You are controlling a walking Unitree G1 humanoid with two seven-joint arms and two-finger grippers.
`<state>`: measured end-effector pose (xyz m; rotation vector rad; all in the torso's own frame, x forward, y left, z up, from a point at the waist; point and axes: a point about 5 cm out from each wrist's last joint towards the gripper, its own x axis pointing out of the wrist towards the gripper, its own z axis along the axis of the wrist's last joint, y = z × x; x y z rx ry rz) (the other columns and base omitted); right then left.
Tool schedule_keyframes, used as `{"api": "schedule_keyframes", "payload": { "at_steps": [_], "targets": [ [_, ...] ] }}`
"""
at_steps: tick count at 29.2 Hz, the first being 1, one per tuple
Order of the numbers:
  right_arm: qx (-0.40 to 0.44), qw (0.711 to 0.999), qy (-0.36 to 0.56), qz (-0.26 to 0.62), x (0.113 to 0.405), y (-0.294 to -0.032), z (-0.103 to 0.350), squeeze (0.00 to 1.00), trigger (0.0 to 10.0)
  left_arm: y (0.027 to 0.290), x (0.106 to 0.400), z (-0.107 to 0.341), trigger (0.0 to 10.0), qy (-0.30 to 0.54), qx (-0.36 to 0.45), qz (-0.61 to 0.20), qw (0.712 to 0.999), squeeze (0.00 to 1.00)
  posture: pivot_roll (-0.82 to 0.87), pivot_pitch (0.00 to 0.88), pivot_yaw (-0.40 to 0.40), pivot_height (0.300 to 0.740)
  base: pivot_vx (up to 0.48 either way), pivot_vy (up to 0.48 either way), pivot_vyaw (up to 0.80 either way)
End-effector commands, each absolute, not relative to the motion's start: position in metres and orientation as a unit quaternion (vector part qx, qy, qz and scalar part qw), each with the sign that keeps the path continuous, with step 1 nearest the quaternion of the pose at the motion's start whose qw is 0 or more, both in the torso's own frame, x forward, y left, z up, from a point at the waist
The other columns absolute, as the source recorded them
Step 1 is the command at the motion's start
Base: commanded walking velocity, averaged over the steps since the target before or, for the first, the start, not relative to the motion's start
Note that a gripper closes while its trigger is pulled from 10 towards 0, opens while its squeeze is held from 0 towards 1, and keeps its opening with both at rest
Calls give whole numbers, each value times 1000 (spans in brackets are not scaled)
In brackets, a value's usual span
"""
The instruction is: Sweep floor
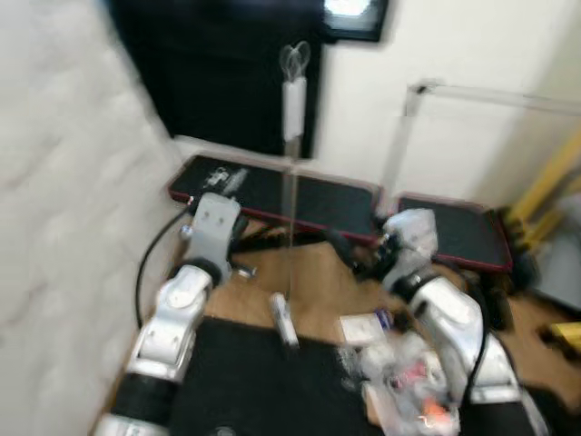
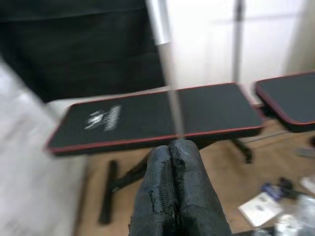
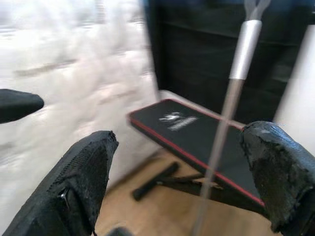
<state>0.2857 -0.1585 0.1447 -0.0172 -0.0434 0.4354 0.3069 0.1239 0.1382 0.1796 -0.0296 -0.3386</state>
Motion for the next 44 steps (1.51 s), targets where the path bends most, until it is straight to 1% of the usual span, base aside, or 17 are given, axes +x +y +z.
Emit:
{"api": "schedule_keyframes", "payload": {
  "at_steps": [1, 12, 18, 22, 24, 44],
  "targets": [
    [-8, 977, -14, 211, 285, -162, 142, 0, 10000, 120, 306, 135, 10000, -11, 89, -176, 980, 0, -146, 38, -122, 740, 0, 0, 756],
    [-13, 977, -11, 214, 285, -160, 141, 0, 10000, 121, 306, 134, 10000, -8, 85, -174, 981, 0, -145, 30, -118, 740, 0, 0, 732],
    [-10, 976, -17, 217, 284, -159, 142, 0, 10000, 121, 306, 133, 10000, -3, 80, -180, 980, 0, -145, 28, -117, 740, 0, 0, 0],
    [-24, 976, -15, 217, 284, -159, 142, 0, 10000, 121, 305, 132, 10000, -1, 68, -183, 981, 0, -144, 26, -117, 740, 325, 0, 600],
    [-18, 975, -14, 219, 284, -159, 141, 0, 10000, 121, 305, 132, 10000, -1, 68, -184, 981, 0, -145, 26, -117, 740, 394, 0, 800],
    [-16, 975, -18, 222, 284, -158, 143, 0, 10000, 121, 306, 134, 10000, -2, 69, -190, 979, 0, -144, 32, -117, 740, 405, 0, 0]
  ]
}}
